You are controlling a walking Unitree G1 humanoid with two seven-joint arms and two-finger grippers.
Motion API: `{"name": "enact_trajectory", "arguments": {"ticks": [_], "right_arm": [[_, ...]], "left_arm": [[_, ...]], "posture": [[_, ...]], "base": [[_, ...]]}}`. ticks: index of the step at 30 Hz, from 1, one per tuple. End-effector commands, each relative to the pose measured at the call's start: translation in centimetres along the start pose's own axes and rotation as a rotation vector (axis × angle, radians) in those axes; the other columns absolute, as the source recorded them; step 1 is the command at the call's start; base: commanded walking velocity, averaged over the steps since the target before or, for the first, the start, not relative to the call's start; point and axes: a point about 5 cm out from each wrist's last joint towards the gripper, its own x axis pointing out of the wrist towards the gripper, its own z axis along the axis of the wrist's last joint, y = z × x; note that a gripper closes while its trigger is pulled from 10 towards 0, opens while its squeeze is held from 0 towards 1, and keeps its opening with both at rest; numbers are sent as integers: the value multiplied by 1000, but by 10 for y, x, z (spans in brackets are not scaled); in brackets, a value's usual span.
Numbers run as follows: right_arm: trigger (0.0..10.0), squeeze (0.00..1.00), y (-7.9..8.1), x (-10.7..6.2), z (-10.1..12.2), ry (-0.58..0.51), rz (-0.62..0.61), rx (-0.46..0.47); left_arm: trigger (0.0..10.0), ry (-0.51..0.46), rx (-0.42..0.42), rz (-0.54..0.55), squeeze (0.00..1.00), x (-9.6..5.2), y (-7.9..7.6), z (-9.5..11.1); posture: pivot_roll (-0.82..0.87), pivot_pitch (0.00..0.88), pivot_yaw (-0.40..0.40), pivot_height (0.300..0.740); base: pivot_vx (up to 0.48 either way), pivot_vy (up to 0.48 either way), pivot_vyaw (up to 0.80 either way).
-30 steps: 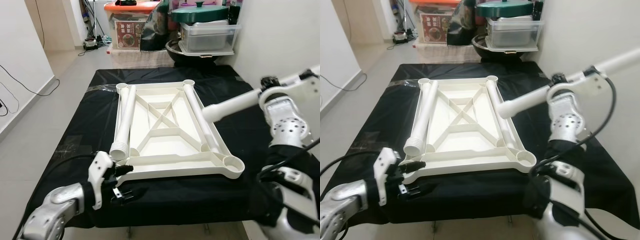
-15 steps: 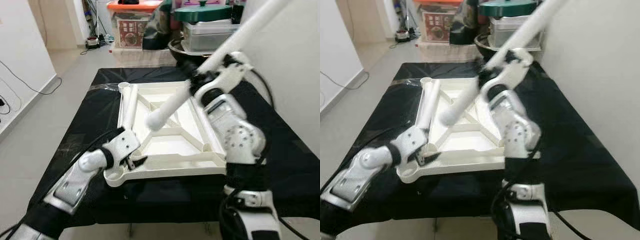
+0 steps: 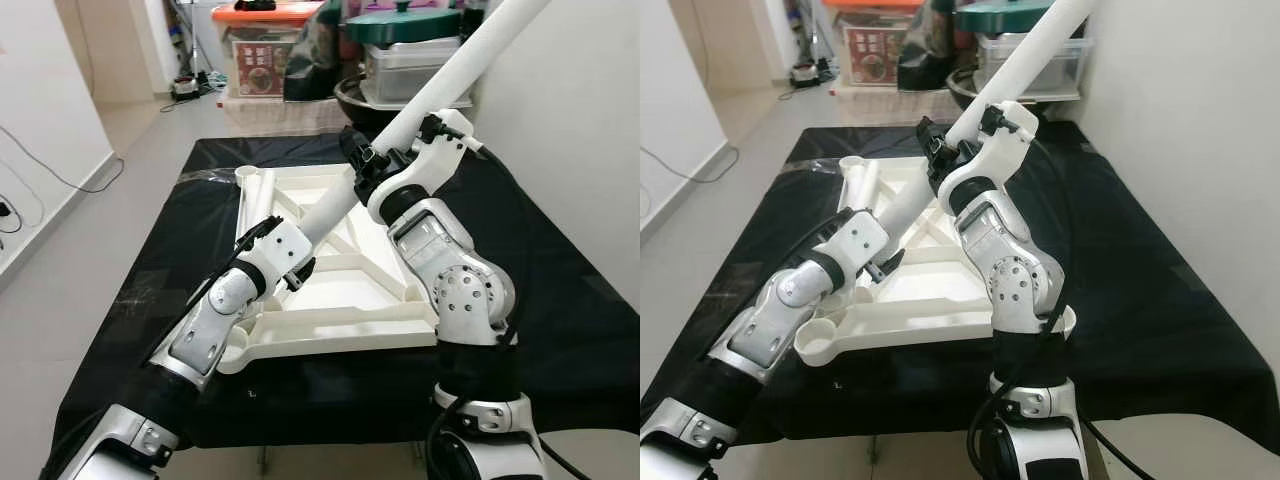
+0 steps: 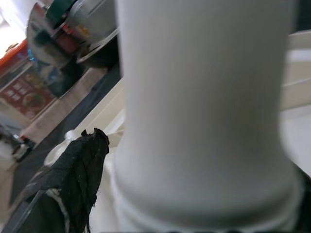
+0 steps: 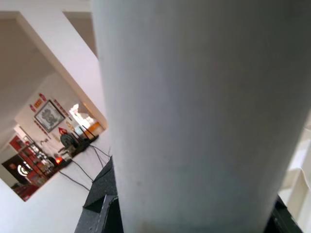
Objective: Building children table
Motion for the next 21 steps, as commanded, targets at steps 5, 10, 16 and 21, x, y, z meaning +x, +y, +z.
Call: {"name": "enact_trajectory", "arguments": {"ticks": [5,10,16,21], "right_arm": [[0,0,15,-1,-8,33,62,18],[0,0,15,-1,-9,33,63,23],[0,0,18,-1,-11,35,70,31],[0,0,20,-2,-11,35,79,29]], "left_arm": [[10000,-24,-16,-130,0,-2,-25,-1],[10000,-30,-42,-75,0,0,-19,0],[10000,-30,-92,38,0,6,-6,1],[10000,-26,-157,110,0,10,5,3]], "posture": [[-19,0,23,740],[-16,0,20,740],[-19,0,19,740],[-21,0,21,740]], "base": [[0,0,0],[0,0,0],[0,0,0],[0,0,0]]}}
